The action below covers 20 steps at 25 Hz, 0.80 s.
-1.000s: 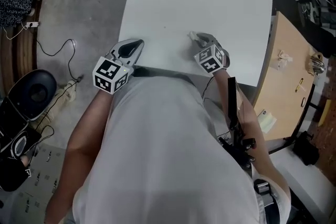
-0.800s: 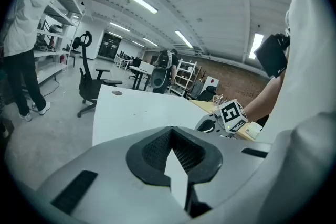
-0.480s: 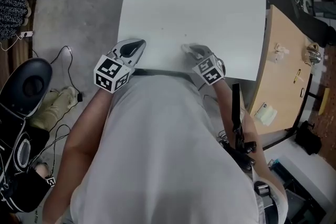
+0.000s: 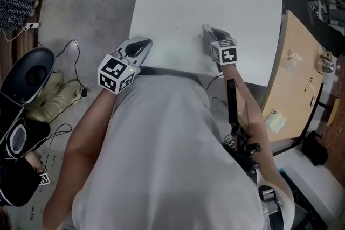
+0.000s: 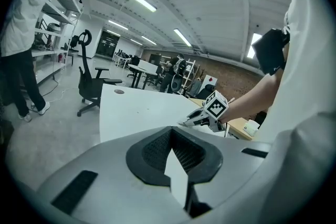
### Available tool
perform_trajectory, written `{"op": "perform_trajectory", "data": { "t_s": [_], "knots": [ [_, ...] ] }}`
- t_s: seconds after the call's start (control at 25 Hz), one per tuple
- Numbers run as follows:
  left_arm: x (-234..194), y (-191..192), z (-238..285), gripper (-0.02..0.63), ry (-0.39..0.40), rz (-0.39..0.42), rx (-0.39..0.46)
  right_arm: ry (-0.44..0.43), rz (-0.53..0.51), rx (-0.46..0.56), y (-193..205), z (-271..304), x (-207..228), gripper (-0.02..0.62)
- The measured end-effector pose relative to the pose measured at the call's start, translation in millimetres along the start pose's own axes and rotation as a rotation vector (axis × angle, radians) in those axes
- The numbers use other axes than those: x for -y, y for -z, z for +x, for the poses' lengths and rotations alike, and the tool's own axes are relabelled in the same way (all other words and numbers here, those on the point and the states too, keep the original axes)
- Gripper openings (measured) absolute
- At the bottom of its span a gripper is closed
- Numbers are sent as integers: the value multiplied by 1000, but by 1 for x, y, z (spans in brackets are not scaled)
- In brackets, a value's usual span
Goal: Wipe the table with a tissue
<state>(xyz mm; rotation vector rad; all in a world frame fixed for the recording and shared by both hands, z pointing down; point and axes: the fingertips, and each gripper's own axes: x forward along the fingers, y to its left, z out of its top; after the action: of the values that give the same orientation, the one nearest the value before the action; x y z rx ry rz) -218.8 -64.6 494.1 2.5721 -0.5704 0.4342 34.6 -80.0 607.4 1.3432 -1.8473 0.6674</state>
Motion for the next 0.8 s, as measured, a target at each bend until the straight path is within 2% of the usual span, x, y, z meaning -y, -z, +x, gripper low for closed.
{"op": "perform_trajectory", "data": {
  "t_s": [0.08, 0.28, 0.4, 0.52, 0.68, 0.8],
  "knots": [
    [-2, 2, -3, 8, -7, -4, -2, 19, -40, 6, 1, -1, -5, 64],
    [-4, 3, 5, 8, 3, -6, -11, 29, -248, -30, 13, -5, -26, 64],
    [-1, 2, 6, 6, 21, 3, -8, 28, -310, -35, 19, -9, -40, 64],
    [0, 2, 10, 8, 41, 9, -9, 26, -343, -44, 25, -12, -53, 64],
    [-1, -1, 16, 8, 62, 13, -13, 27, -329, -40, 29, -16, -67, 64],
    [-1, -3, 17, 8, 77, 14, -13, -40, -312, -60, 35, -18, -88, 64]
  ]
}}
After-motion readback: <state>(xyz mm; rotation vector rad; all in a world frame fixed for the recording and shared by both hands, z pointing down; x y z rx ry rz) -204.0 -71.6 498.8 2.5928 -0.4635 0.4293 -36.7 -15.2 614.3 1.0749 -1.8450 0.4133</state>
